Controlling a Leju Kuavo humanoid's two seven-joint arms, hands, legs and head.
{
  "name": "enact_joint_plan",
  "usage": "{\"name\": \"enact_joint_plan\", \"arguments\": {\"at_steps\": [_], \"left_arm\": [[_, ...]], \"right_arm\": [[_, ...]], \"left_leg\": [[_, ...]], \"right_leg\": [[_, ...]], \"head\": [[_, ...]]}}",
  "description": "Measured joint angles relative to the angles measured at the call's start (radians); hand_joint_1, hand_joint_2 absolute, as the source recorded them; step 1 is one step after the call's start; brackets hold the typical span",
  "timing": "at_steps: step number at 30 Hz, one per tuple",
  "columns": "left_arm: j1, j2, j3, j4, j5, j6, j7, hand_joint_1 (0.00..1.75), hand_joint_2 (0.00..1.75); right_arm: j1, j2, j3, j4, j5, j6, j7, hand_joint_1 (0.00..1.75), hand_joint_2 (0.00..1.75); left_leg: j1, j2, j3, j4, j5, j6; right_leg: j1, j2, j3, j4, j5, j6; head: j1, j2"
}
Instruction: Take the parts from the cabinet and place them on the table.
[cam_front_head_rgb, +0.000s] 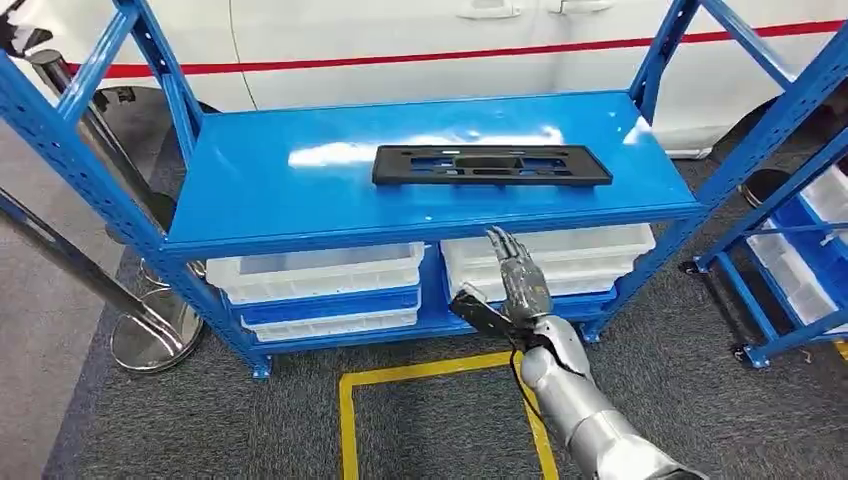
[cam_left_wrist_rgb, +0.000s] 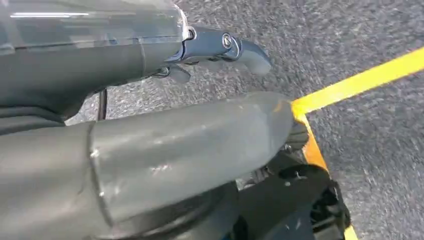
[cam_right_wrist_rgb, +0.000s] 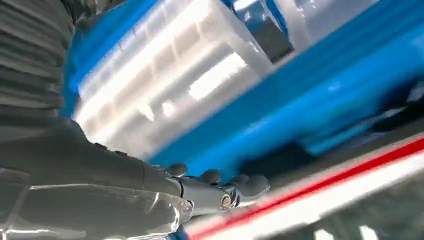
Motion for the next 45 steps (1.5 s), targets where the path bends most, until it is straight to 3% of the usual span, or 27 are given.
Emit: {"name": "enact_joint_plan", "arguments": {"at_steps": [2, 3, 4, 5, 6, 8, 10, 12, 15, 18, 19, 20, 21, 23, 25, 28, 30, 31, 33, 34, 35, 36, 37, 39, 40, 43, 45], "left_arm": [[-0.004, 0.0, 0.001, 0.0, -0.008, -0.005, 0.003, 0.0, 0.0], [-0.005, 0.0, 0.001, 0.0, -0.01, -0.007, 0.006, 0.0, 0.0], [-0.005, 0.0, 0.001, 0.0, -0.013, -0.009, 0.008, 0.0, 0.0], [-0.006, 0.0, 0.001, 0.0, -0.018, -0.01, 0.009, 0.0, 0.0], [-0.007, 0.0, 0.001, 0.0, -0.021, -0.011, 0.009, 0.0, 0.0], [-0.007, -0.002, 0.001, 0.0, -0.028, -0.016, 0.011, 0.0, 0.0], [-0.011, -0.004, 0.001, 0.0, -0.033, -0.02, 0.012, 0.0, 0.0], [-0.013, -0.004, 0.001, 0.0, -0.042, -0.024, 0.016, 0.0, 0.0], [-0.014, -0.004, 0.001, -0.001, -0.053, -0.027, 0.019, 0.0, 0.0], [-0.015, -0.005, 0.001, -0.001, -0.069, -0.031, 0.021, 0.0, 0.0], [-0.014, -0.006, 0.001, 0.0, -0.075, -0.034, 0.02, 0.0, 0.0], [-0.014, -0.007, 0.0, 0.0, -0.082, -0.035, 0.02, 0.0, 0.0], [-0.015, -0.007, -0.002, 0.0, -0.085, -0.037, 0.018, 0.0, 0.0], [-0.018, -0.007, -0.009, -0.001, -0.102, -0.041, 0.014, 0.0, 0.0], [-0.021, -0.009, -0.012, -0.001, -0.114, -0.044, 0.008, 0.0, 0.0], [-0.022, -0.01, -0.013, -0.001, -0.121, -0.047, 0.003, 0.0, 0.0], [-0.022, -0.011, -0.013, -0.001, -0.125, -0.049, -0.001, 0.0, 0.0], [-0.024, -0.011, -0.013, -0.001, -0.127, -0.05, -0.002, 0.0, 0.0], [-0.026, -0.011, -0.013, -0.001, -0.13, -0.053, -0.006, 0.0, 0.0], [-0.026, -0.011, -0.013, -0.001, -0.13, -0.054, -0.006, 0.0, 0.0], [-0.025, -0.011, -0.013, -0.001, -0.13, -0.054, -0.006, 0.0, 0.0], [-0.025, -0.011, -0.013, -0.001, -0.129, -0.054, -0.007, 0.0, 0.0], [-0.024, -0.011, -0.013, -0.001, -0.129, -0.054, -0.007, 0.0, 0.0], [-0.024, -0.013, -0.013, -0.001, -0.13, -0.056, -0.009, 0.0, 0.0], [-0.024, -0.016, -0.013, -0.001, -0.13, -0.058, -0.009, 0.0, 0.0], [-0.025, -0.018, -0.013, -0.001, -0.132, -0.058, -0.009, 0.0, 0.0], [-0.026, -0.018, -0.013, -0.003, -0.135, -0.058, -0.009, 0.0, 0.0]], "right_arm": [[-0.002, 0.0, 0.014, -0.024, 0.063, -0.021, 0.021, 0.0, 1.75], [-0.002, 0.0, 0.024, -0.036, 0.1, -0.031, 0.035, 0.0, 1.75], [-0.001, 0.0, 0.031, -0.046, 0.129, -0.038, 0.044, 0.0, 1.75], [-0.001, 0.0, 0.041, -0.061, 0.167, -0.047, 0.056, 0.0, 1.75], [-0.001, 0.0, 0.049, -0.074, 0.195, -0.056, 0.066, 0.0, 1.75], [-0.005, -0.002, 0.063, -0.107, 0.261, -0.076, 0.089, 0.0, 1.75], [-0.013, -0.002, 0.083, -0.136, 0.327, -0.095, 0.11, 0.0, 1.75], [-0.01, -0.003, 0.096, -0.176, 0.395, -0.111, 0.131, 0.0, 1.75], [-0.008, -0.004, 0.108, -0.234, 0.477, -0.127, 0.152, 0.0, 1.75], [0.014, -0.004, 0.108, -0.284, 0.534, -0.14, 0.162, 0.0, 1.75], [0.024, -0.004, 0.108, -0.302, 0.56, -0.143, 0.167, 0.0, 1.75], [0.034, -0.004, 0.108, -0.312, 0.582, -0.146, 0.173, 0.0, 1.75], [0.045, -0.004, 0.109, -0.322, 0.603, -0.149, 0.181, 0.0, 1.75], [0.06, -0.009, 0.118, -0.349, 0.656, -0.154, 0.219, 0.0, 1.75], [0.061, -0.026, 0.151, -0.363, 0.702, -0.159, 0.274, 0.0, 1.75], [0.062, -0.042, 0.196, -0.354, 0.723, -0.161, 0.362, 0.0, 1.75], [0.062, -0.046, 0.21, -0.338, 0.724, -0.163, 0.412, 0.0, 1.75], [0.061, -0.048, 0.216, -0.333, 0.725, -0.164, 0.431, 0.0, 1.75], [0.061, -0.051, 0.229, -0.317, 0.725, -0.165, 0.463, 0.0, 1.75], [0.062, -0.051, 0.23, -0.304, 0.723, -0.165, 0.467, 0.0, 1.75], [0.064, -0.051, 0.231, -0.291, 0.721, -0.165, 0.466, 0.0, 1.75], [0.064, -0.052, 0.23, -0.278, 0.717, -0.165, 0.463, 0.0, 1.75], [0.063, -0.051, 0.23, -0.267, 0.706, -0.164, 0.456, 0.0, 1.75], [0.061, -0.049, 0.219, -0.244, 0.674, -0.158, 0.437, 0.0, 1.75], [0.057, -0.048, 0.212, -0.234, 0.665, -0.151, 0.434, 0.0, 1.75], [0.048, -0.042, 0.19, -0.191, 0.648, -0.121, 0.422, 0.0, 1.75], [0.047, -0.04, 0.175, -0.161, 0.645, -0.113, 0.417, 0.0, 1.75]], "left_leg": [[-0.003, 0.001, -0.001, 0.0, 0.0, 0.006], [-0.005, 0.001, -0.002, 0.0, -0.001, 0.008], [-0.006, 0.001, -0.001, 0.0, -0.001, 0.008], [-0.007, 0.0, 0.0, 0.0, -0.002, 0.008], [-0.008, -0.001, 0.001, 0.001, -0.002, 0.008], [-0.009, -0.001, 0.006, 0.001, -0.005, 0.005], [-0.016, -0.001, 0.0, 0.006, -0.007, -0.002], [-0.013, 0.0, 0.001, -0.001, -0.005, -0.012], [-0.012, 0.001, -0.01, 0.028, -0.033, -0.027], [-0.008, 0.001, -0.108, 0.239, -0.134, -0.038], [-0.007, 0.001, -0.137, 0.296, -0.147, -0.041], [-0.004, 0.001, -0.142, 0.3, -0.133, -0.043], [-0.002, 0.002, -0.124, 0.258, -0.097, -0.044], [0.001, 0.002, -0.047, 0.096, -0.005, -0.043], [-0.005, -0.001, -0.009, 0.011, -0.01, -0.037], [-0.01, -0.002, -0.014, 0.016, -0.008, -0.018], [-0.003, -0.001, -0.009, 0.004, 0.001, -0.003], [-0.004, -0.001, -0.009, 0.003, 0.002, 0.002], [-0.006, 0.0, -0.01, 0.004, 0.002, 0.006], [-0.008, 0.0, -0.01, 0.004, 0.001, 0.007], [-0.009, 0.0, -0.01, 0.004, 0.001, 0.007], [-0.009, -0.001, -0.009, 0.004, 0.001, 0.007], [-0.01, -0.002, -0.008, 0.004, 0.001, 0.007], [-0.011, -0.003, -0.005, 0.004, -0.001, 0.005], [-0.016, -0.003, -0.008, 0.006, -0.003, 0.001], [-0.013, -0.002, -0.008, 0.002, 0.0, -0.012], [-0.012, -0.002, -0.012, 0.012, -0.012, -0.023]], "right_leg": [[0.002, 0.001, -0.07, 0.147, -0.072, 0.003], [0.002, 0.0, -0.108, 0.223, -0.096, 0.003], [0.002, 0.0, -0.124, 0.251, -0.096, 0.003], [0.002, 0.0, -0.12, 0.234, -0.07, 0.001], [0.003, 0.0, -0.095, 0.178, -0.03, -0.004], [0.008, 0.0, -0.01, 0.0, 0.062, -0.019], [0.016, 0.0, 0.008, -0.056, 0.053, -0.023], [0.019, 0.003, 0.005, -0.052, 0.053, -0.026], [0.009, 0.003, 0.016, -0.072, 0.062, -0.041], [0.01, -0.001, 0.017, -0.072, 0.06, -0.048], [0.011, -0.001, 0.017, -0.071, 0.06, -0.049], [0.011, -0.001, 0.017, -0.069, 0.059, -0.049], [0.011, 0.0, 0.017, -0.067, 0.057, -0.048], [0.008, 0.004, 0.019, -0.057, 0.05, -0.042], [0.014, 0.007, 0.011, -0.044, 0.043, -0.031], [0.012, 0.006, 0.011, -0.053, 0.049, -0.016], [0.008, 0.005, 0.008, -0.039, 0.035, -0.006], [0.008, 0.004, -0.01, -0.001, 0.006, -0.003], [0.007, 0.004, -0.082, 0.15, -0.068, 0.001], [0.007, 0.004, -0.119, 0.222, -0.091, 0.002], [0.007, 0.004, -0.137, 0.253, -0.091, 0.001], [0.008, 0.004, -0.132, 0.239, -0.069, -0.001], [0.008, 0.004, -0.104, 0.178, -0.027, -0.006], [0.011, 0.004, -0.015, -0.001, 0.058, -0.019], [0.017, 0.004, 0.004, -0.044, 0.05, -0.023], [0.023, 0.003, 0.004, -0.052, 0.051, -0.027], [0.011, 0.0, 0.012, -0.069, 0.061, -0.041]], "head": [[0.0, 0.0], [0.0, 0.0], [-0.001, 0.0], [0.0, 0.0], [0.0, 0.0], [0.0, 0.0], [-0.001, 0.0], [-0.001, 0.0], [-0.001, 0.0], [-0.002, 0.0], [-0.002, 0.0], [-0.002, 0.0], [-0.002, 0.0], [-0.002, 0.0], [-0.001, 0.0], [-0.001, 0.0], [-0.001, 0.0], [0.0, 0.0], [0.0, 0.0], [0.0, 0.0], [0.0, 0.0], [0.0, 0.0], [0.0, 0.0], [0.0, 0.0], [0.0, 0.0], [-0.001, 0.0], [0.0, 0.0]]}}
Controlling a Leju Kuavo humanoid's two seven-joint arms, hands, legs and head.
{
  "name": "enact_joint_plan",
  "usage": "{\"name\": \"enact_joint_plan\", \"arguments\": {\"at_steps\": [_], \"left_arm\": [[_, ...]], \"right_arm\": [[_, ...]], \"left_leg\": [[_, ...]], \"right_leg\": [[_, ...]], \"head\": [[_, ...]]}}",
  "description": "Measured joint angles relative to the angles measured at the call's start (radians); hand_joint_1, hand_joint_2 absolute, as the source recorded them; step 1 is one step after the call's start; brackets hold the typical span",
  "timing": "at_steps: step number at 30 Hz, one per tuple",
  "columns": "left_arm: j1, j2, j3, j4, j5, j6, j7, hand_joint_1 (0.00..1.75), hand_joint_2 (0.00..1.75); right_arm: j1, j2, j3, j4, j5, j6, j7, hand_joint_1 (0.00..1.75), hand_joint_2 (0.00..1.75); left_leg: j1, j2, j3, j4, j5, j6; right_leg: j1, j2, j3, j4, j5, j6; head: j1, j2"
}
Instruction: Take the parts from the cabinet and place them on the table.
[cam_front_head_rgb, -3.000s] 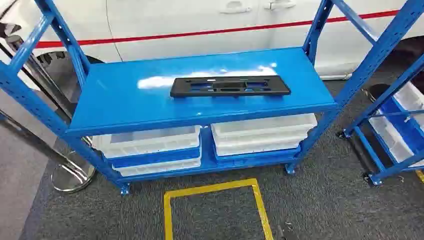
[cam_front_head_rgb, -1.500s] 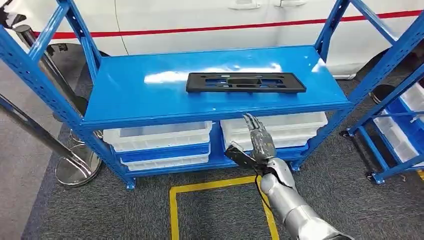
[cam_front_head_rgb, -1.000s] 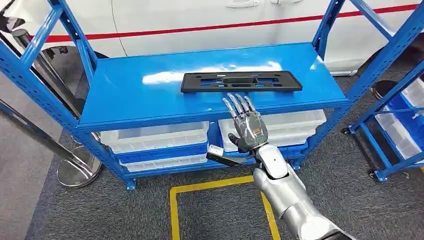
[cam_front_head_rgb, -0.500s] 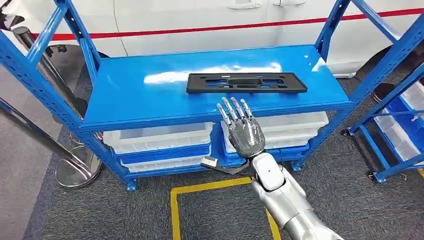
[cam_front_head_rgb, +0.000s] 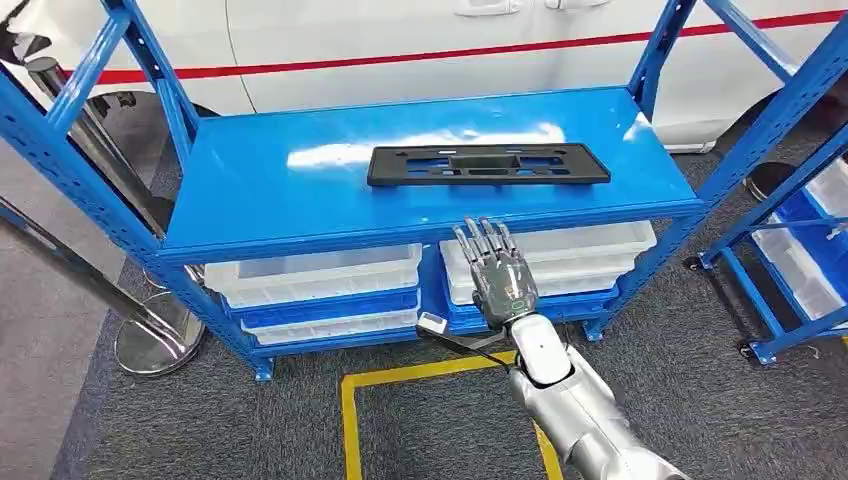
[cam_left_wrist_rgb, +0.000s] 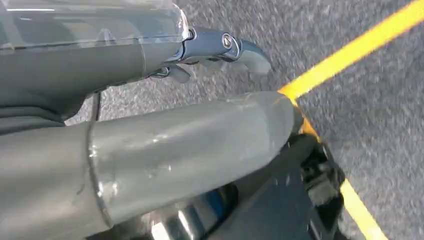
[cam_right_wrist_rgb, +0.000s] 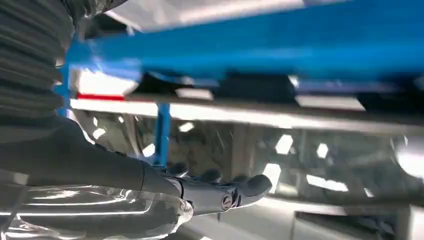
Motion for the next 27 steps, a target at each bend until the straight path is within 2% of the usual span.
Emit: {"name": "enact_joint_plan", "arguments": {"at_steps": [1, 3, 4, 5, 6, 7, 9, 10, 11, 12, 20, 21, 22, 23, 24, 25, 26, 27], "left_arm": [[-0.001, 0.0, 0.0, 0.0, -0.001, 0.0, 0.0, 0.0, 0.0], [-0.003, 0.0, 0.0, 0.0, -0.006, 0.0, 0.003, 0.0, 0.0], [-0.004, 0.0, 0.0, 0.0, -0.009, -0.002, 0.003, 0.0, 0.0], [-0.004, -0.001, 0.0, 0.0, -0.011, -0.003, 0.005, 0.0, 0.0], [-0.003, -0.001, 0.0, 0.0, -0.014, -0.003, 0.006, 0.0, 0.0], [-0.003, -0.001, 0.0, 0.0, -0.018, -0.003, 0.006, 0.0, 0.0], [-0.005, -0.001, 0.0, -0.001, -0.019, -0.004, 0.007, 0.0, 0.0], [-0.007, -0.001, 0.0, -0.001, -0.022, -0.004, 0.008, 0.0, 0.0], [-0.009, -0.001, -0.001, -0.001, -0.024, -0.004, 0.009, 0.0, 0.0], [-0.01, -0.001, -0.001, -0.002, -0.028, -0.004, 0.009, 0.0, 0.0], [-0.01, -0.001, -0.001, -0.002, -0.028, -0.004, 0.009, 0.0, 0.0], [-0.009, -0.001, -0.001, -0.002, -0.029, -0.004, 0.01, 0.0, 0.0], [-0.008, -0.002, -0.001, -0.002, -0.029, -0.003, 0.011, 0.0, 0.0], [-0.009, -0.003, -0.001, -0.002, -0.03, -0.004, 0.011, 0.0, 0.0], [-0.013, -0.004, -0.001, -0.002, -0.031, -0.004, 0.011, 0.0, 0.0], [-0.012, -0.004, -0.001, -0.002, -0.037, -0.005, 0.011, 0.0, 0.0], [-0.012, -0.006, -0.001, -0.002, -0.038, -0.005, 0.011, 0.0, 0.0], [-0.012, -0.007, -0.001, -0.002, -0.039, -0.005, 0.011, 0.0, 0.0]], "right_arm": [[-0.003, 0.0, -0.003, 0.009, 0.0, 0.001, 0.0, 0.0, 1.75], [-0.015, 0.005, -0.011, 0.039, -0.004, 0.003, -0.001, 0.0, 1.75], [-0.017, 0.005, -0.018, 0.055, -0.008, 0.003, -0.001, 0.0, 1.75], [-0.017, 0.005, -0.024, 0.067, -0.011, 0.0, -0.001, 0.0, 1.75], [-0.017, 0.005, -0.029, 0.078, -0.012, -0.003, -0.002, 0.0, 1.75], [-0.017, 0.006, -0.036, 0.088, -0.015, -0.009, -0.001, 0.0, 1.75], [-0.019, 0.009, -0.053, 0.097, -0.021, -0.031, -0.001, 0.0, 1.75], [-0.019, 0.01, -0.066, 0.097, -0.025, -0.043, -0.001, 0.0, 1.75], [-0.019, 0.011, -0.078, 0.095, -0.028, -0.05, -0.001, 0.0, 1.75], [-0.019, 0.011, -0.089, 0.094, -0.03, -0.051, -0.001, 0.0, 1.75], [-0.018, 0.011, -0.09, 0.094, -0.03, -0.052, -0.001, 0.0, 1.75], [-0.018, 0.013, -0.1, 0.092, -0.03, -0.053, -0.001, 0.0, 1.75], [-0.018, 0.013, -0.109, 0.089, -0.03, -0.053, -0.001, 0.0, 1.75], [-0.018, 0.013, -0.114, 0.087, -0.03, -0.054, -0.001, 0.0, 1.75], [-0.013, 0.013, -0.13, 0.082, -0.03, -0.055, -0.003, 0.0, 1.75], [0.007, 0.014, -0.173, 0.042, -0.034, -0.055, -0.023, 0.0, 1.75], [0.007, 0.015, -0.187, 0.027, -0.035, -0.055, -0.029, 0.0, 1.75], [0.007, 0.015, -0.2, 0.014, -0.035, -0.055, -0.034, 0.0, 1.75]], "left_leg": [[-0.001, 0.001, -0.011, 0.03, -0.022, -0.005], [0.002, 0.001, -0.075, 0.171, -0.096, -0.011], [0.002, 0.001, -0.111, 0.244, -0.122, -0.015], [0.004, 0.001, -0.133, 0.286, -0.127, -0.017], [0.006, 0.001, -0.131, 0.278, -0.108, -0.019], [0.007, 0.001, -0.107, 0.226, -0.07, -0.019], [0.009, 0.001, -0.029, 0.063, 0.015, -0.015], [0.008, 0.001, -0.006, 0.014, 0.01, -0.009], [0.002, 0.0, 0.002, -0.007, 0.007, -0.005], [0.001, -0.001, -0.001, 0.0, 0.008, -0.003], [0.0, -0.001, -0.002, -0.001, 0.008, -0.003], [-0.002, -0.001, -0.002, 0.0, 0.008, 0.002], [0.008, 0.001, 0.005, -0.014, 0.017, 0.015], [0.006, 0.001, 0.006, -0.018, 0.019, 0.02], [0.006, 0.003, 0.006, -0.018, 0.019, 0.029], [0.006, 0.001, 0.006, -0.014, 0.016, 0.027], [0.007, 0.0, 0.008, -0.011, 0.013, 0.023], [0.007, 0.0, 0.007, -0.008, 0.01, 0.018]], "right_leg": [[0.0, 0.001, 0.002, -0.003, 0.001, -0.003], [0.001, 0.0, 0.002, -0.002, 0.0, -0.01], [0.002, -0.001, 0.002, -0.001, 0.0, -0.011], [0.003, -0.001, 0.002, 0.0, -0.002, -0.012], [0.003, -0.001, 0.002, 0.002, -0.003, -0.012], [0.002, 0.0, 0.002, 0.005, -0.005, -0.011], [0.001, 0.003, 0.004, 0.011, -0.011, -0.006], [0.002, 0.003, 0.003, 0.014, -0.013, -0.002], [0.008, 0.003, -0.002, 0.021, -0.015, 0.003], [0.006, 0.002, -0.003, 0.017, -0.012, 0.009], [0.005, 0.002, -0.003, 0.018, -0.012, 0.009], [0.003, 0.002, -0.002, 0.015, -0.011, 0.014], [0.005, 0.003, -0.004, 0.019, -0.016, 0.023], [0.001, 0.003, -0.009, 0.036, -0.029, 0.027], [-0.002, 0.002, -0.099, 0.226, -0.129, 0.035], [-0.014, 0.001, -0.095, 0.195, -0.058, 0.042], [-0.017, 0.0, -0.054, 0.11, -0.016, 0.042], [-0.019, 0.0, -0.024, 0.04, -0.001, 0.042]], "head": [[-0.001, 0.0], [-0.001, 0.0], [0.0, 0.0], [0.0, 0.0], [0.0, 0.0], [-0.001, 0.0], [0.0, 0.0], [0.0, 0.0], [0.0, 0.0], [0.0, 0.0], [0.0, 0.0], [0.0, 0.0], [0.0, 0.0], [0.0, 0.0], [0.0, 0.0], [0.0, 0.0], [0.0, 0.0], [0.0, 0.0]]}}
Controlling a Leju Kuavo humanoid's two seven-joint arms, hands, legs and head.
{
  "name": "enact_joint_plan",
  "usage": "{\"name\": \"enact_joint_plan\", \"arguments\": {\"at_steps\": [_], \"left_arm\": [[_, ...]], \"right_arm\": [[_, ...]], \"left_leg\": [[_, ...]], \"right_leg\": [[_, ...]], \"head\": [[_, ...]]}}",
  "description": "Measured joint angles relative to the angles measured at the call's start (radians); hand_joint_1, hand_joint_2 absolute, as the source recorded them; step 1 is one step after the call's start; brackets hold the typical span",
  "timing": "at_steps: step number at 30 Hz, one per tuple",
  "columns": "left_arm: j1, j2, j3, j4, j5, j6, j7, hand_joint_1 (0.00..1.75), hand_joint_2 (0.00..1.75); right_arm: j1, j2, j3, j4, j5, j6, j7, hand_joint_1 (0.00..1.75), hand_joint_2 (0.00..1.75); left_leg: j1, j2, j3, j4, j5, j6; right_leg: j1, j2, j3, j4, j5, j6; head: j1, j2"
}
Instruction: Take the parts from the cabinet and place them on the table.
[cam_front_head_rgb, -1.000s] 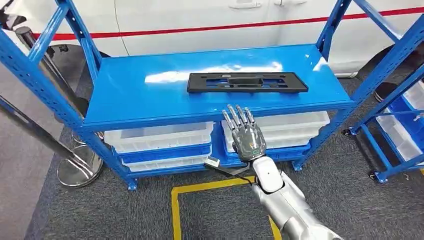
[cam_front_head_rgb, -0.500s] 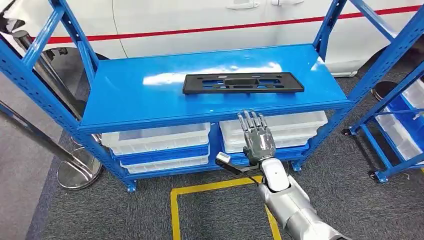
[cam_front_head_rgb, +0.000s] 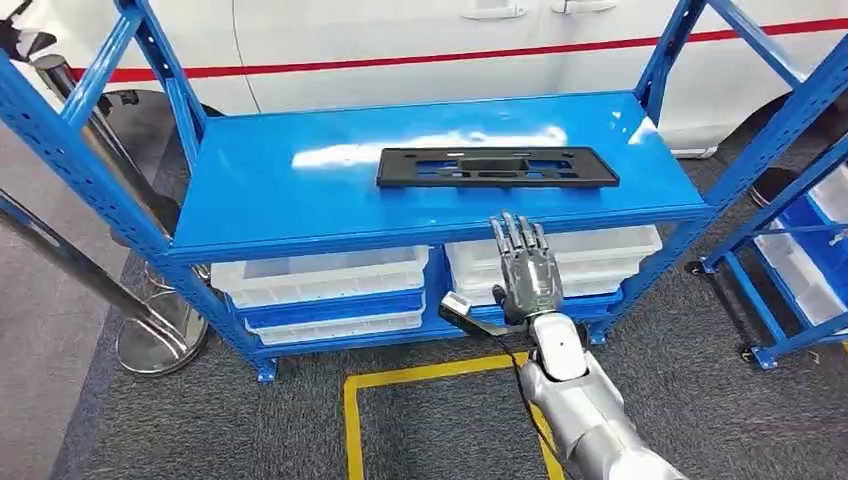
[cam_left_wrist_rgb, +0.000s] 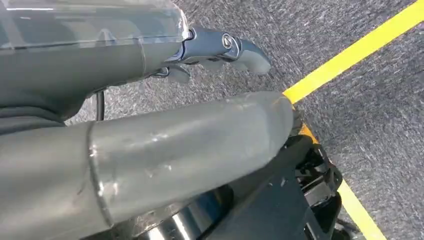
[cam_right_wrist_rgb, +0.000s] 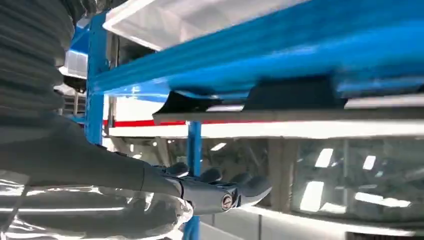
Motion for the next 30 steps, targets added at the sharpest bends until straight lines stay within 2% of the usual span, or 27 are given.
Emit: {"name": "enact_joint_plan", "arguments": {"at_steps": [1, 4, 5, 6, 7, 9, 10, 11, 12, 13, 14, 15, 17, 19, 21, 22, 24, 25, 26, 27, 28, 30], "left_arm": [[-0.001, 0.0, 0.0, 0.0, -0.001, 0.0, 0.0, 0.0, 0.0], [-0.001, 0.0, 0.0, 0.0, -0.005, 0.0, 0.0, 0.0, 0.0], [-0.001, 0.0, 0.0, 0.0, -0.008, 0.0, 0.0, 0.0, 0.0], [-0.001, 0.0, 0.0, 0.0, -0.01, 0.0, -0.001, 0.0, 0.0], [-0.001, -0.001, 0.0, 0.0, -0.011, 0.0, -0.002, 0.0, 0.0], [-0.001, -0.001, -0.001, 0.0, -0.013, 0.0, -0.002, 0.0, 0.0], [0.0, -0.002, -0.001, 0.0, -0.013, 0.0, -0.002, 0.0, 0.0], [0.001, -0.003, -0.001, 0.0, -0.013, 0.0, -0.002, 0.0, 0.0], [0.002, -0.003, -0.001, 0.0, -0.015, 0.0, -0.003, 0.0, 0.0], [0.001, -0.004, -0.001, 0.0, -0.017, 0.0, -0.005, 0.0, 0.0], [0.0, -0.005, -0.002, 0.0, -0.019, 0.0, -0.006, 0.0, 0.0], [-0.002, -0.005, -0.003, 0.0, -0.021, 0.0, -0.007, 0.0, 0.0], [-0.007, -0.008, -0.008, -0.001, -0.023, 0.0, -0.009, 0.0, 0.0], [-0.007, -0.008, -0.009, -0.001, -0.025, -0.002, -0.009, 0.0, 0.0], [-0.006, -0.011, -0.01, -0.002, -0.025, -0.002, -0.009, 0.0, 0.0], [-0.007, -0.011, -0.01, -0.003, -0.025, -0.003, -0.009, 0.0, 0.0], [-0.01, -0.011, -0.01, -0.004, -0.026, -0.006, -0.009, 0.0, 0.0], [-0.01, -0.011, -0.01, -0.004, -0.028, -0.008, -0.009, 0.0, 0.0], [-0.009, -0.011, -0.01, -0.004, -0.028, -0.009, -0.009, 0.0, 0.0], [-0.009, -0.011, -0.01, -0.004, -0.028, -0.009, -0.009, 0.0, 0.0], [-0.008, -0.011, -0.01, -0.004, -0.028, -0.009, -0.009, 0.0, 0.0], [-0.009, -0.011, -0.01, -0.004, -0.027, -0.009, -0.009, 0.0, 0.0]], "right_arm": [[0.0, 0.003, -0.014, -0.01, 0.0, 0.0, -0.004, 0.0, 1.75], [0.01, 0.01, -0.057, -0.032, 0.003, 0.0, -0.019, 0.0, 1.75], [0.011, 0.011, -0.066, -0.038, 0.006, 0.0, -0.019, 0.0, 1.75], [0.012, 0.015, -0.075, -0.048, 0.007, 0.0, -0.019, 0.0, 1.75], [0.012, 0.019, -0.086, -0.06, 0.011, 0.0, -0.021, 0.0, 1.75], [0.016, 0.025, -0.099, -0.067, 0.016, 0.0, -0.021, 0.0, 1.75], [0.021, 0.026, -0.102, -0.069, 0.018, 0.0, -0.021, 0.0, 1.75], [0.026, 0.026, -0.105, -0.069, 0.021, 0.0, -0.021, 0.0, 1.75], [0.03, 0.026, -0.107, -0.072, 0.026, 0.0, -0.02, 0.0, 1.75], [0.034, 0.026, -0.111, -0.078, 0.029, 0.0, -0.019, 0.0, 1.75], [0.035, 0.027, -0.114, -0.083, 0.03, 0.0, -0.019, 0.0, 1.75], [0.035, 0.028, -0.116, -0.088, 0.03, 0.0, -0.018, 0.0, 1.75], [0.036, 0.028, -0.125, -0.095, 0.031, 0.0, -0.019, 0.0, 1.75], [0.04, 0.028, -0.128, -0.098, 0.033, 0.0, -0.019, 0.0, 1.75], [0.042, 0.028, -0.129, -0.108, 0.034, -0.001, -0.021, 0.0, 1.75], [0.041, 0.028, -0.131, -0.112, 0.034, -0.001, -0.023, 0.0, 1.75], [0.044, 0.028, -0.14, -0.113, 0.028, -0.001, -0.032, 0.0, 1.75], [0.048, 0.027, -0.144, -0.113, 0.023, -0.001, -0.037, 0.0, 1.75], [0.053, 0.027, -0.145, -0.113, 0.018, -0.001, -0.04, 0.0, 1.75], [0.054, 0.026, -0.145, -0.112, 0.016, -0.001, -0.046, 0.0, 1.75], [0.053, 0.026, -0.145, -0.112, 0.015, -0.001, -0.051, 0.0, 1.75], [0.049, 0.026, -0.145, -0.112, 0.015, -0.001, -0.055, 0.0, 1.75]], "left_leg": [[-0.008, -0.001, -0.005, 0.007, -0.004, -0.006], [-0.004, 0.0, -0.002, 0.0, -0.001, -0.019], [-0.001, 0.0, -0.002, 0.002, -0.005, -0.027], [0.002, 0.001, -0.009, 0.019, -0.02, -0.031], [0.002, 0.001, -0.028, 0.065, -0.052, -0.033], [0.002, 0.001, -0.098, 0.217, -0.125, -0.037], [0.002, 0.001, -0.133, 0.289, -0.148, -0.039], [0.002, 0.001, -0.146, 0.312, -0.145, -0.038], [0.002, 0.001, -0.137, 0.289, -0.118, -0.036], [0.002, 0.001, -0.11, 0.229, -0.079, -0.033], [0.002, 0.001, -0.065, 0.135, -0.028, -0.028], [0.001, 0.001, -0.027, 0.057, 0.007, -0.022], [-0.007, 0.002, -0.004, 0.007, -0.008, -0.016], [-0.011, 0.001, -0.005, 0.008, -0.008, -0.012], [0.0, 0.003, 0.004, -0.01, 0.002, 0.003], [-0.001, 0.003, 0.007, -0.013, 0.002, 0.006], [-0.002, 0.005, 0.009, -0.013, 0.0, 0.014], [-0.002, 0.005, 0.01, -0.013, -0.001, 0.016], [-0.001, 0.004, 0.011, -0.012, -0.003, 0.016], [-0.001, 0.003, 0.013, -0.011, -0.005, 0.015], [-0.001, 0.002, 0.017, -0.01, -0.01, 0.014], [0.0, 0.001, 0.03, -0.006, -0.021, 0.005]], "right_leg": [[0.01, 0.001, 0.009, -0.016, -0.01, -0.002], [0.014, 0.003, 0.006, -0.013, -0.009, -0.018], [0.012, 0.004, 0.008, -0.021, -0.004, -0.026], [0.009, 0.003, 0.012, -0.024, -0.002, -0.034], [0.01, 0.003, 0.012, -0.024, -0.003, -0.043], [0.013, 0.002, 0.013, -0.024, -0.004, -0.047], [0.016, 0.002, 0.013, -0.023, -0.005, -0.048], [0.017, 0.002, 0.013, -0.023, -0.005, -0.049], [0.018, 0.002, 0.014, -0.022, -0.006, -0.049], [0.019, 0.004, 0.015, -0.021, -0.008, -0.049], [0.019, 0.005, 0.017, -0.02, -0.01, -0.048], [0.019, 0.006, 0.019, -0.018, -0.012, -0.046], [0.026, 0.006, 0.015, -0.014, -0.014, -0.038], [0.021, 0.005, 0.017, -0.021, -0.011, -0.027], [0.019, 0.005, 0.015, -0.009, -0.021, -0.015], [0.019, 0.005, 0.0, 0.022, -0.041, -0.011], [0.018, 0.005, -0.072, 0.166, -0.112, -0.005], [0.016, 0.005, -0.107, 0.229, -0.134, -0.002], [0.014, 0.005, -0.134, 0.272, -0.137, 0.0], [0.01, 0.004, -0.137, 0.265, -0.115, 0.002], [0.008, 0.003, -0.117, 0.214, -0.073, 0.002], [0.003, 0.001, -0.04, 0.05, 0.021, 0.0]], "head": [[0.0, 0.0], [0.0, 0.0], [0.0, 0.0], [0.0, 0.0], [-0.002, 0.0], [-0.001, 0.0], [-0.001, 0.0], [-0.001, 0.0], [-0.001, 0.0], [-0.001, 0.0], [-0.001, 0.0], [-0.001, 0.0], [0.0, 0.0], [-0.001, 0.0], [-0.001, 0.0], [0.0, 0.0], [0.0, 0.0], [0.0, 0.0], [0.0, 0.0], [0.0, 0.0], [0.0, 0.0], [0.0, 0.0]]}}
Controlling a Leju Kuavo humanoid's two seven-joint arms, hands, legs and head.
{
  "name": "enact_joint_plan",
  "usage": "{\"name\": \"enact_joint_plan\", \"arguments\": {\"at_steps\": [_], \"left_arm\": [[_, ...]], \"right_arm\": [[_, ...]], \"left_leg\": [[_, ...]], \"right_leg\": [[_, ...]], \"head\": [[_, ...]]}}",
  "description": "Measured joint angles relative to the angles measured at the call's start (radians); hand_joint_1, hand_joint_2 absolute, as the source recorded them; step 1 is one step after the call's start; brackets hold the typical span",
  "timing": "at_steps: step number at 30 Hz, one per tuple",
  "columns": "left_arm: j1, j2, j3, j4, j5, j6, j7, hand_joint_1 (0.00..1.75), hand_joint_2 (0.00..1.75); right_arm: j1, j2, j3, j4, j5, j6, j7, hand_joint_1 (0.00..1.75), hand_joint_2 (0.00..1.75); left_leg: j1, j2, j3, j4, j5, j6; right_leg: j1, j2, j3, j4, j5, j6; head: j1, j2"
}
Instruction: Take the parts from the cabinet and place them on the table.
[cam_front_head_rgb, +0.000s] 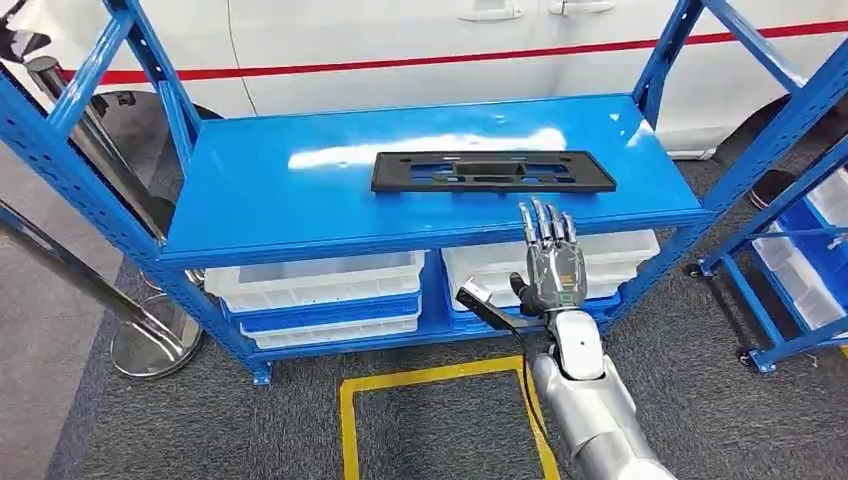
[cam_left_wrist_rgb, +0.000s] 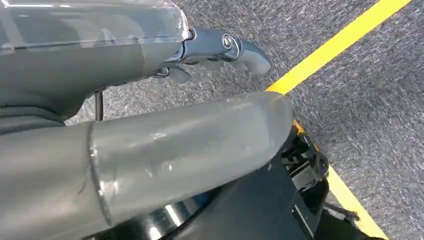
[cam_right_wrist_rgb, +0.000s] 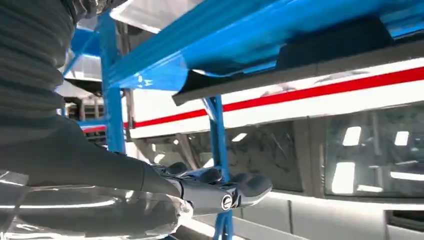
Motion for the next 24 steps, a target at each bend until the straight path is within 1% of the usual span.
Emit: {"name": "enact_joint_plan", "arguments": {"at_steps": [1, 2, 3, 5, 6, 7, 8, 9, 10, 11, 12, 13, 14, 15, 16, 17, 18, 20, 21, 22, 23, 24], "left_arm": [[0.0, 0.0, 0.0, 0.0, 0.0, 0.0, 0.0, 0.0, 0.0], [-0.003, 0.0, 0.0, 0.0, 0.0, 0.0, 0.0, 0.0, 0.0], [-0.004, 0.0, 0.0, 0.0, 0.0, 0.0, 0.0, 0.0, 0.0], [-0.005, 0.0, 0.0, 0.0, 0.0, 0.0, -0.001, 0.0, 0.0], [-0.007, 0.001, 0.0, -0.001, 0.0, 0.0, -0.001, 0.0, 0.0], [-0.008, 0.001, 0.0, -0.002, 0.0, 0.0, -0.002, 0.0, 0.0], [-0.009, 0.001, 0.0, -0.002, 0.0, -0.002, -0.002, 0.0, 0.0], [-0.01, 0.001, 0.0, -0.002, 0.0, -0.002, -0.002, 0.0, 0.0], [-0.01, 0.001, 0.0, -0.002, 0.0, -0.002, -0.002, 0.0, 0.0], [-0.009, 0.001, 0.0, -0.002, 0.0, -0.002, -0.002, 0.0, 0.0], [-0.007, 0.001, 0.0, -0.002, 0.0, -0.002, -0.002, 0.0, 0.0], [-0.007, 0.001, 0.0, -0.002, 0.0, -0.002, -0.002, 0.0, 0.0], [-0.008, 0.001, 0.0, -0.002, 0.0, -0.002, -0.002, 0.0, 0.0], [-0.009, 0.001, 0.0, -0.002, 0.0, -0.002, -0.002, 0.0, 0.0], [-0.009, 0.001, 0.0, -0.002, 0.0, -0.002, -0.002, 0.0, 0.0], [-0.01, 0.002, 0.0, -0.002, 0.0, -0.002, -0.002, 0.0, 0.0], [-0.012, 0.002, 0.0, -0.002, 0.0, -0.002, -0.002, 0.0, 0.0], [-0.01, 0.003, 0.0, -0.002, 0.0, -0.002, -0.002, 0.0, 0.0], [-0.01, 0.003, 0.0, -0.002, 0.0, -0.002, -0.002, 0.0, 0.0], [-0.01, 0.003, 0.0, -0.002, 0.0, -0.002, -0.003, 0.0, 0.0], [-0.011, 0.002, 0.0, -0.002, 0.0, -0.002, -0.003, 0.0, 0.0], [-0.013, 0.002, 0.0, -0.002, 0.0, -0.002, -0.003, 0.0, 0.0]], "right_arm": [[-0.003, 0.0, 0.0, 0.001, 0.0, 0.0, 0.0, 0.0, 1.75], [-0.005, 0.0, 0.0, 0.002, 0.003, 0.0, 0.0, 0.0, 1.75], [-0.004, 0.0, 0.0, 0.002, 0.006, 0.0, 0.0, 0.0, 1.75], [-0.004, -0.001, 0.0, 0.003, 0.007, 0.0, -0.003, 0.0, 1.75], [-0.004, -0.001, 0.0, 0.003, 0.007, 0.0, -0.005, 0.0, 1.75], [-0.006, -0.001, 0.0, 0.003, 0.007, 0.0, -0.007, 0.0, 1.75], [-0.008, -0.001, 0.0, 0.003, 0.007, 0.0, -0.008, 0.0, 1.75], [-0.008, -0.001, 0.0, 0.004, 0.006, 0.0, -0.008, 0.0, 1.75], [-0.006, -0.001, 0.0, 0.005, 0.007, 0.0, -0.008, 0.0, 1.75], [-0.006, -0.001, 0.0, 0.006, 0.007, 0.0, -0.009, 0.0, 1.75], [-0.005, -0.001, 0.0, 0.008, 0.007, 0.0, -0.01, 0.0, 1.75], [-0.004, -0.001, 0.0, 0.008, 0.006, 0.0, -0.01, 0.0, 1.75], [-0.005, -0.001, 0.0, 0.008, 0.007, 0.0, -0.01, 0.0, 1.75], [-0.005, -0.001, 0.0, 0.008, 0.006, 0.0, -0.01, 0.0, 1.75], [-0.005, -0.001, 0.0, 0.008, 0.007, 0.0, -0.01, 0.0, 1.75], [-0.007, -0.001, 0.0, 0.009, 0.007, 0.0, -0.01, 0.0, 1.75], [-0.007, -0.001, 0.0, 0.01, 0.006, 0.0, -0.01, 0.0, 1.75], [-0.005, -0.001, 0.0, 0.01, 0.006, 0.0, -0.01, 0.0, 1.75], [-0.007, -0.001, 0.0, 0.01, 0.007, 0.0, -0.01, 0.0, 1.75], [-0.007, -0.001, 0.0, 0.009, 0.006, -0.001, -0.011, 0.0, 1.75], [-0.01, -0.001, 0.0, 0.009, 0.007, 0.0, -0.011, 0.0, 1.75], [-0.01, -0.001, 0.0, 0.01, 0.006, 0.0, -0.011, 0.0, 1.75]], "left_leg": [[-0.003, 0.0, 0.0, 0.002, -0.006, -0.008], [-0.008, -0.001, -0.002, 0.008, -0.01, -0.014], [-0.007, 0.0, -0.001, 0.002, -0.008, -0.018], [-0.005, 0.0, 0.003, -0.001, -0.012, -0.027], [-0.002, 0.001, 0.001, 0.003, -0.021, -0.034], [0.0, 0.001, -0.005, 0.035, -0.039, -0.037], [0.0, 0.001, -0.034, 0.098, -0.07, -0.039], [0.0, 0.001, -0.075, 0.179, -0.104, -0.041], [0.0, 0.001, -0.123, 0.263, -0.133, -0.044], [0.0, 0.001, -0.158, 0.317, -0.143, -0.044], [0.0, 0.001, -0.172, 0.321, -0.123, -0.043], [0.0, 0.001, -0.161, 0.28, -0.086, -0.041], [0.0, 0.001, -0.132, 0.208, -0.036, -0.036], [-0.001, 0.001, -0.086, 0.102, 0.027, -0.029], [-0.003, 0.002, -0.063, 0.038, 0.05, -0.021], [-0.01, 0.002, -0.045, 0.02, 0.035, -0.019], [-0.011, 0.002, -0.042, 0.013, 0.028, -0.017], [-0.014, 0.0, -0.043, 0.01, 0.028, -0.013], [-0.005, -0.001, -0.033, -0.006, 0.034, -0.006], [-0.004, 0.001, -0.026, -0.015, 0.036, -0.002], [-0.002, 0.002, -0.021, -0.018, 0.035, 0.004], [-0.002, 0.002, -0.02, -0.018, 0.033, 0.008]], "right_leg": [[0.001, 0.0, 0.022, -0.043, -0.003, -0.002], [0.007, 0.001, 0.028, -0.067, -0.01, -0.008], [0.008, 0.001, 0.027, -0.063, -0.011, -0.01], [0.009, 0.004, 0.028, -0.064, -0.014, -0.021], [0.004, 0.004, 0.037, -0.073, -0.012, -0.032], [0.005, 0.003, 0.045, -0.076, -0.017, -0.039], [0.005, 0.001, 0.049, -0.075, -0.02, -0.045], [0.007, 0.0, 0.052, -0.075, -0.022, -0.049], [0.01, -0.001, 0.054, -0.075, -0.025, -0.052], [0.012, 0.0, 0.055, -0.074, -0.028, -0.053], [0.013, 0.001, 0.059, -0.074, -0.031, -0.053], [0.014, 0.003, 0.063, -0.074, -0.034, -0.053], [0.015, 0.004, 0.07, -0.074, -0.038, -0.052], [0.017, 0.005, 0.08, -0.073, -0.044, -0.05], [0.016, 0.005, 0.085, -0.074, -0.049, -0.048], [0.024, 0.006, 0.084, -0.07, -0.053, -0.04], [0.019, 0.005, 0.082, -0.071, -0.052, -0.037], [0.016, 0.004, 0.085, -0.08, -0.051, -0.027], [0.023, 0.004, 0.088, -0.079, -0.056, -0.019], [0.018, 0.003, 0.085, -0.063, -0.067, -0.016], [0.018, 0.003, 0.063, -0.019, -0.093, -0.014], [0.017, 0.003, 0.019, 0.062, -0.128, -0.011]], "head": [[0.0, 0.0], [0.0, 0.0], [-0.001, 0.0], [0.0, 0.0], [-0.001, 0.0], [0.0, 0.0], [-0.001, 0.0], [0.0, 0.0], [-0.001, 0.0], [0.0, 0.0], [0.0, 0.0], [-0.001, 0.0], [0.0, 0.0], [-0.001, 0.0], [0.0, 0.0], [0.0, 0.0], [0.0, 0.0], [0.0, 0.0], [0.0, 0.0], [0.0, 0.0], [0.001, 0.0], [0.0, 0.0]]}}
